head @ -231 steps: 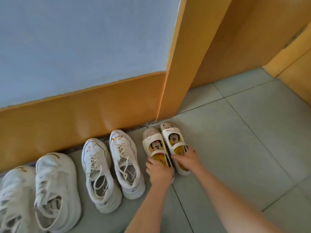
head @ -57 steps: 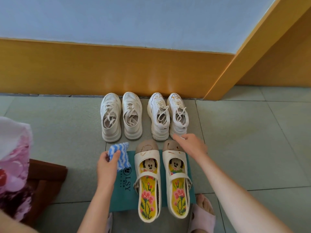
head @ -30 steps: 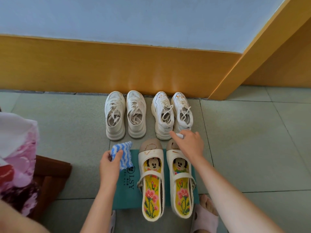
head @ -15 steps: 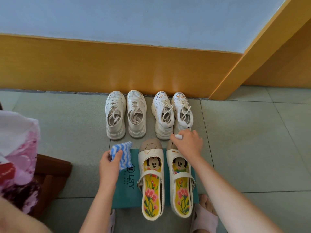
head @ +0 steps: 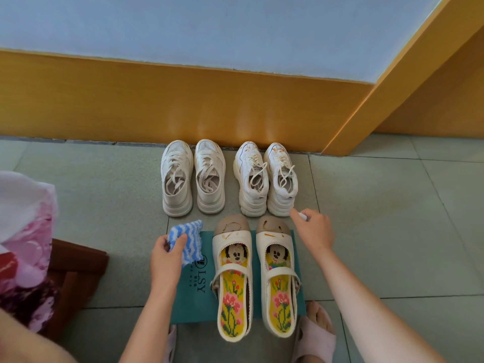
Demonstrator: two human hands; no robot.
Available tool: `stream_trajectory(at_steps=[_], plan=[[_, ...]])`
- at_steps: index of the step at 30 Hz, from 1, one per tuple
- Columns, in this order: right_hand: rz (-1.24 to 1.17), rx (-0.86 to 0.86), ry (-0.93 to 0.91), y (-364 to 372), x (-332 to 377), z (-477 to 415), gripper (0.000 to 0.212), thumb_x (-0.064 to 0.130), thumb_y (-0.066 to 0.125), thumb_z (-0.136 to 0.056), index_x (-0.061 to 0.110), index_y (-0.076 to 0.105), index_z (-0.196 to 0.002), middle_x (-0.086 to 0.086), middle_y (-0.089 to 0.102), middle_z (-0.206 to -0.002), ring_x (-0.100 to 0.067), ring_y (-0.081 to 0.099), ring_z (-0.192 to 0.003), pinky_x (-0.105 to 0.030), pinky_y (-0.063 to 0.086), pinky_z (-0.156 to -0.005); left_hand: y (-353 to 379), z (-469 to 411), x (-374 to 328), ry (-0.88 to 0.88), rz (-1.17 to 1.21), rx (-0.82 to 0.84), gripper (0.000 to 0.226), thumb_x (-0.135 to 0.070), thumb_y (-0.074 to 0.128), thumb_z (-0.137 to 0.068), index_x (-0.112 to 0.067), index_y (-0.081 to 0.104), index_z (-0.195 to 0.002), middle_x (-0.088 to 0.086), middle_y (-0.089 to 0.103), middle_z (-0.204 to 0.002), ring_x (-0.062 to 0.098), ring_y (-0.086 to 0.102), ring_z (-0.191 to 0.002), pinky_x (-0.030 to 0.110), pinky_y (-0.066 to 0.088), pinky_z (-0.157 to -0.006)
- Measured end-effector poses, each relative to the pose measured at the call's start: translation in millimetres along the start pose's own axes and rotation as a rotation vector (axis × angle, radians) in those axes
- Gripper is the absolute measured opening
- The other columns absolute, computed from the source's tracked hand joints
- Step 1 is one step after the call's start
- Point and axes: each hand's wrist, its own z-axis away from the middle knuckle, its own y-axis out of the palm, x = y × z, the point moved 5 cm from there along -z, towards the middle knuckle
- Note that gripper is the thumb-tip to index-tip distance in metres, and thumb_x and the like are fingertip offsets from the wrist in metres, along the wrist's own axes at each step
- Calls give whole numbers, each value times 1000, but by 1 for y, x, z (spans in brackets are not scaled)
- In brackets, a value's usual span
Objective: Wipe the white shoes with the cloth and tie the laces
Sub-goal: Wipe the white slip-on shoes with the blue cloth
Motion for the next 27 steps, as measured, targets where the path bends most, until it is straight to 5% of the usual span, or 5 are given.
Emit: stream_trajectory(at_steps=[6,11,18,23,27], plan=[[-130,109,14,-2,1,9,46,50,58,-86,21,41,-55,6,41,-53,-12,37,-53,-29,30,-57,-1,-1,1,-13,2,6,10,-24,56,-92,-17,53,-97,-2,60,-87,14,59,-81,36,48,-76],[-80,76,0,-3,3,14,41,43,57,-88,20,47,-56,6,44,-53,-12,40,-54,-27,29,-56,-3,-1,2,-9,32,-3,13,-22,56,-92,-13,54,-101,-1,60,-89,14,59,-81,28,48,-68],[-187,158,-130,16,55,11,49,63,54,-80,21,49,-56,5,46,-57,-16,44,-67,-33,35,-60,-4,-2,0,-5,30,-19,14,-23,55,-92,-14,52,-102,-1,59,-90,13,58,-82,30,46,-71],[155,236,-329,45,119,30,40,56,52,-83,25,47,-58,10,45,-67,-18,46,-91,-39,41,-78,-7,-2,1,-9,45,-37,13,-21,56,-92,-13,52,-102,-1,59,-89,15,58,-84,28,46,-68],[391,229,-435,69,135,41,37,55,46,-85,24,67,-83,6,58,-87,-19,45,-101,-37,32,-77,-10,-2,1,-11,50,-49,13,-22,55,-92,-14,53,-101,-1,60,-89,14,58,-82,26,47,-66]])
